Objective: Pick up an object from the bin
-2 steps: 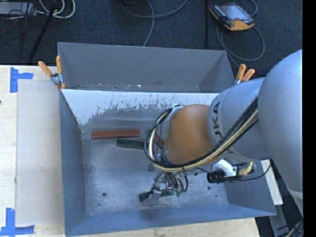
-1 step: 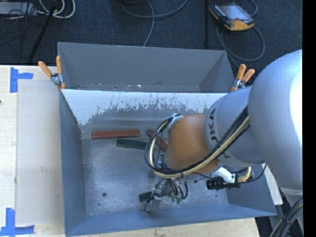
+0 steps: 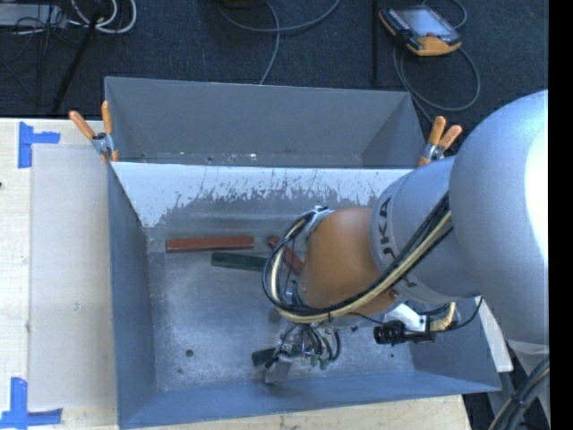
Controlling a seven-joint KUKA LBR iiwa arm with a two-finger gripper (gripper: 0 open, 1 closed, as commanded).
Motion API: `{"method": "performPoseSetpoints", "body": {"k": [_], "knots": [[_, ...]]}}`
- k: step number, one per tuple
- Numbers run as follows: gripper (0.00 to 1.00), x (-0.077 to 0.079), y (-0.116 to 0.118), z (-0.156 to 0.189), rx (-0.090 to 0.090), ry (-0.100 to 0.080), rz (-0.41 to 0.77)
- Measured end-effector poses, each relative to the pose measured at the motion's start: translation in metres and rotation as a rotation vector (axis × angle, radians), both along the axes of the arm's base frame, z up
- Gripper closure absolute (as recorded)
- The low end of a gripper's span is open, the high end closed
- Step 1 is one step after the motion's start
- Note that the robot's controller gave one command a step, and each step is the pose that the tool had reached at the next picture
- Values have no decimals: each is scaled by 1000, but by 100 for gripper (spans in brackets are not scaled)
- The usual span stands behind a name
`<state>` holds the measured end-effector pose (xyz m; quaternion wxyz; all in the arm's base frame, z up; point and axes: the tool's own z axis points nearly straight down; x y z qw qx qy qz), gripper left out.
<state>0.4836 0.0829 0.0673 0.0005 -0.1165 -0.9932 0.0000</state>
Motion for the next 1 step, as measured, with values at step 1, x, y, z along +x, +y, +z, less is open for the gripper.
{"method": "performPoseSetpoints", "body": {"k": [1], "knots": [[100, 0, 0, 0, 0, 0, -1]]}}
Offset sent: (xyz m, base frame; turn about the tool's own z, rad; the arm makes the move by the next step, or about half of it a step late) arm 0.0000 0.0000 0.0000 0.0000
